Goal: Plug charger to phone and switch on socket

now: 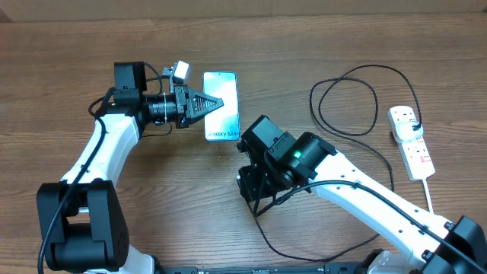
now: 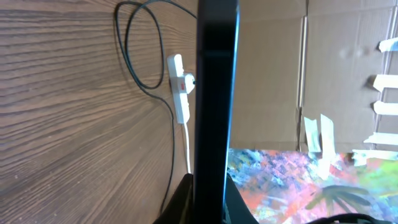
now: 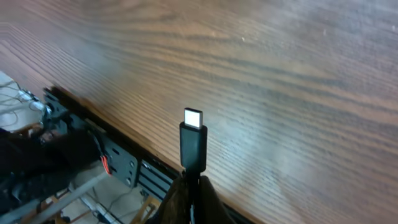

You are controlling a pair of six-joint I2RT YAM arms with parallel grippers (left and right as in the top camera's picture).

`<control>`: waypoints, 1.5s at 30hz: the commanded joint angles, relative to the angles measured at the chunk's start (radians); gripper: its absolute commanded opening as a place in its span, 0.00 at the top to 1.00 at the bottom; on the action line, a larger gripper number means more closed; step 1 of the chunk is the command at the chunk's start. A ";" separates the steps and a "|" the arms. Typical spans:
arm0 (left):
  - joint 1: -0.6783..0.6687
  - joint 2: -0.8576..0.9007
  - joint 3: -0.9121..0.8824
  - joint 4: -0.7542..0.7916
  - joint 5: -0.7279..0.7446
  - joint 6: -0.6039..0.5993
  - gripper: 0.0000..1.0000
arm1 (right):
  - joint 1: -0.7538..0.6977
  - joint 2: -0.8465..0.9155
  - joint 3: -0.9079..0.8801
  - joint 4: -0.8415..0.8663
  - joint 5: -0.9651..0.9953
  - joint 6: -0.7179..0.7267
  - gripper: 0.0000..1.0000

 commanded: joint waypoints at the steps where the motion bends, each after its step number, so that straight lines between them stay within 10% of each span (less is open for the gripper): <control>1: -0.007 -0.008 0.005 0.000 -0.014 0.001 0.96 | 0.003 -0.029 -0.008 0.039 0.041 0.043 0.96; 45: -0.006 -0.008 0.005 0.115 0.034 -0.012 0.96 | -0.049 -0.029 -0.008 0.372 0.001 0.175 0.96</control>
